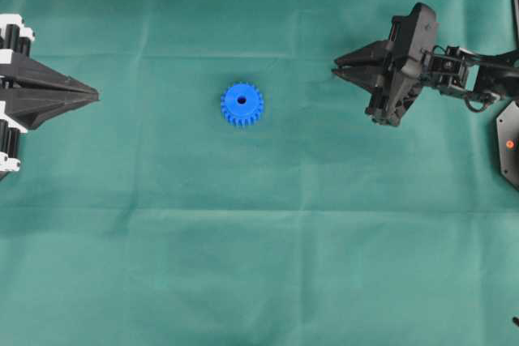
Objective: Insert the shaft placed at a random location into the center hole of the small gear at another random location.
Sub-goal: 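Lift the shaft upright with the right gripper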
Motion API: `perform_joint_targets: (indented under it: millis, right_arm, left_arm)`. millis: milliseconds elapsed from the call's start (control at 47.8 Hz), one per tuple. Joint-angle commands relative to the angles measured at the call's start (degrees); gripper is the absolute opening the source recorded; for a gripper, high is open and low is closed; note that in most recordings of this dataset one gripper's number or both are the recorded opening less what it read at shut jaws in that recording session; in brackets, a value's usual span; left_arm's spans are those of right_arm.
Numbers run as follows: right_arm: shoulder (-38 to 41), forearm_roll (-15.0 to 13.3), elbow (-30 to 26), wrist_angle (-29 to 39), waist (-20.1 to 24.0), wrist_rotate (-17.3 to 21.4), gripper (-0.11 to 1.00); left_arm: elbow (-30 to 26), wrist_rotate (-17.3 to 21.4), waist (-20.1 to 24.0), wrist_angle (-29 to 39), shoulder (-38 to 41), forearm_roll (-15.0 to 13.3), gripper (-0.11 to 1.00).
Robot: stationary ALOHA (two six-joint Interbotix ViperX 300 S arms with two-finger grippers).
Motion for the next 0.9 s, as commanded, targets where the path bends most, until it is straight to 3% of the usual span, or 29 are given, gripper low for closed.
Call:
perform_joint_targets:
  millis: [0,251,879]
  right_arm:
    - [-4.04,0.18,-1.76,3.16,-0.18,-0.18,0.13]
    - [-12.04,0.00,-4.22,14.59,-0.18,-0.26,0.13]
    - [-12.22,0.00,-4.57,14.41,0.18,-0.26,0.13]
  left_arm:
    - [-1.23,0.00,-0.09,-0.35,0.35,0.18,0.00]
    - [-1.14,-0.09,-0.09,-0.35,0.26,0.18,0.00]
    - [-1.14,-0.09,-0.09,-0.26,0.35,0.18,0.00]
